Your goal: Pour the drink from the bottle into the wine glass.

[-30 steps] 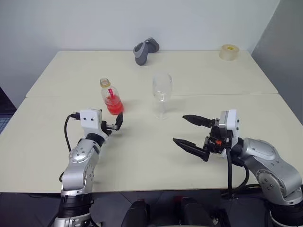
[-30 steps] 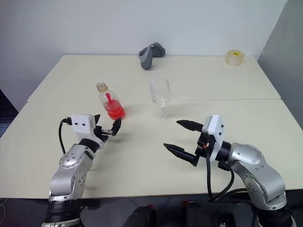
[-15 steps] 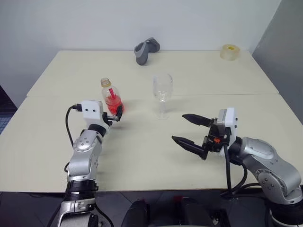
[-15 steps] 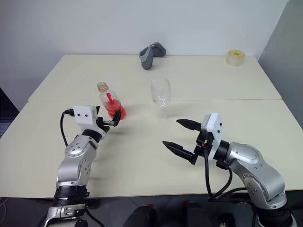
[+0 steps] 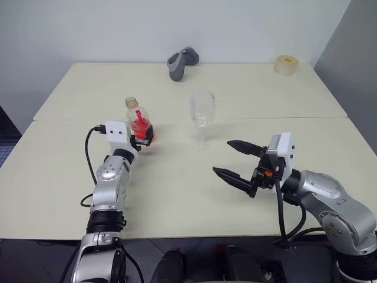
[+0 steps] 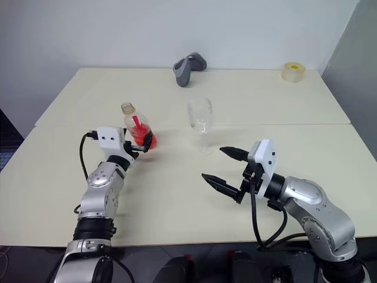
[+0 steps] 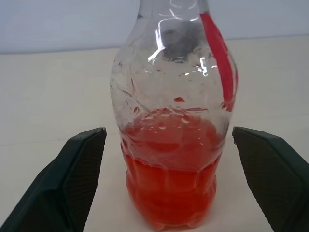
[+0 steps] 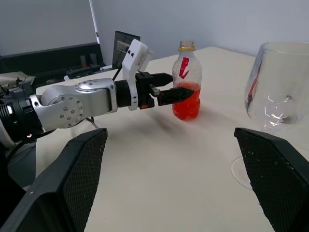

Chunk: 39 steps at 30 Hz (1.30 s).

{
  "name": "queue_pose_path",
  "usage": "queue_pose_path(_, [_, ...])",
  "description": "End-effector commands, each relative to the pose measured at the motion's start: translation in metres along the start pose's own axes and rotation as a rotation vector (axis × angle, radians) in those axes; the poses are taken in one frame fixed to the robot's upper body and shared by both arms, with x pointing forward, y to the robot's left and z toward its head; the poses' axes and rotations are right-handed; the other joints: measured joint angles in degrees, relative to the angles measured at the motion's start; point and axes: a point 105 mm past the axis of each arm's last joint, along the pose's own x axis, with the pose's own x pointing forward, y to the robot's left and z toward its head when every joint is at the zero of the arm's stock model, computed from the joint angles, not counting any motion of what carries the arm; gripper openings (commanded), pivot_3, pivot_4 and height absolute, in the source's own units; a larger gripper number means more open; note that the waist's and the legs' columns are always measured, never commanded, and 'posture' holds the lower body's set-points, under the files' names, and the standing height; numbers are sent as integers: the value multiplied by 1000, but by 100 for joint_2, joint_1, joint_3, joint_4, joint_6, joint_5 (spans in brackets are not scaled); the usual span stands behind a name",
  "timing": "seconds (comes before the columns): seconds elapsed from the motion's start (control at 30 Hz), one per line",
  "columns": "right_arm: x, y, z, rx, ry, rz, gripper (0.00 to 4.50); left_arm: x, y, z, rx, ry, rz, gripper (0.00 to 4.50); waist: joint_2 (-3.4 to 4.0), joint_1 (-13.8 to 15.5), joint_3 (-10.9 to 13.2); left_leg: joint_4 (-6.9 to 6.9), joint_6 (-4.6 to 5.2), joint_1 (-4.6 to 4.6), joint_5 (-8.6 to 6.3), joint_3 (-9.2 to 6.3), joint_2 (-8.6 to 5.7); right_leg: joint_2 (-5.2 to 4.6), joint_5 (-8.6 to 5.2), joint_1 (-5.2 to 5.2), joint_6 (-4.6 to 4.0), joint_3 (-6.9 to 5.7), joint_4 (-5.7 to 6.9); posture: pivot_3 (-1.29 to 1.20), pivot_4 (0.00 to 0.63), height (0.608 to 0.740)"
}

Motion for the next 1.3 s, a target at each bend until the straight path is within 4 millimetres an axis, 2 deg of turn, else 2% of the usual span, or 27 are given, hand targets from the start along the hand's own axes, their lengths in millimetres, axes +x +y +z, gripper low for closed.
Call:
queue_pose_path(0.03, [-2, 6, 11, -36, -25, 7, 4480, 7, 1, 12, 17, -59, -7, 4500, 0, 2, 0, 0, 0, 0, 0, 1, 0, 0, 0, 0, 0, 0, 0, 0, 150, 740])
queue_pose_path(0.4, [-3, 7, 10, -33, -14, -11, 4480, 23, -3, 9, 6, -76, -43, 4500, -1, 3, -1, 2, 0, -1, 0, 0, -1, 0, 0, 0, 0, -2, 1, 0, 150, 740])
queue_pose_path(0.6, [0, 3, 10, -21, -18, -27, 4480, 39, -6, 11, -4, -85, -64, 4500, -3, 3, 0, 4, 0, -3, 0, -1, -3, 0, 0, -1, 0, -6, 2, 0, 150, 740])
queue_pose_path(0.9, [1, 4, 11, -24, -17, -28, 4480, 46, -6, 13, -6, -103, -69, 4500, -4, -2, 0, 5, 0, -3, 0, -1, -4, 0, 0, -2, 1, -5, 3, 0, 150, 740])
queue_pose_path(1.0, [1, 3, 11, -24, -20, -32, 4500, 45, -5, 12, -12, -105, -72, 3912, -4, -3, 0, 5, -1, -3, 1, -1, -4, 0, 0, -2, 0, -5, 3, 0, 150, 740])
queue_pose_path(1.1, [1, 3, 11, -23, -21, -34, 4500, 45, -4, 11, -14, -105, -77, 2972, -4, -5, 0, 5, -1, -3, 1, -1, -4, 0, 0, -2, 0, -5, 4, 0, 150, 740])
queue_pose_path(1.17, [1, 2, 11, -22, -22, -35, 4500, 45, -4, 12, -15, -107, -77, 2538, -4, -6, 0, 5, -1, -3, 1, -1, -4, 0, 0, -2, 1, -5, 4, 0, 150, 740])
queue_pose_path(1.3, [3, -1, 7, -32, -6, -38, 4500, 45, -6, 12, -11, -108, -88, 2178, -4, -9, 0, 5, -1, -3, 1, -1, -4, 0, 0, -2, 0, -4, 5, 0, 150, 740])
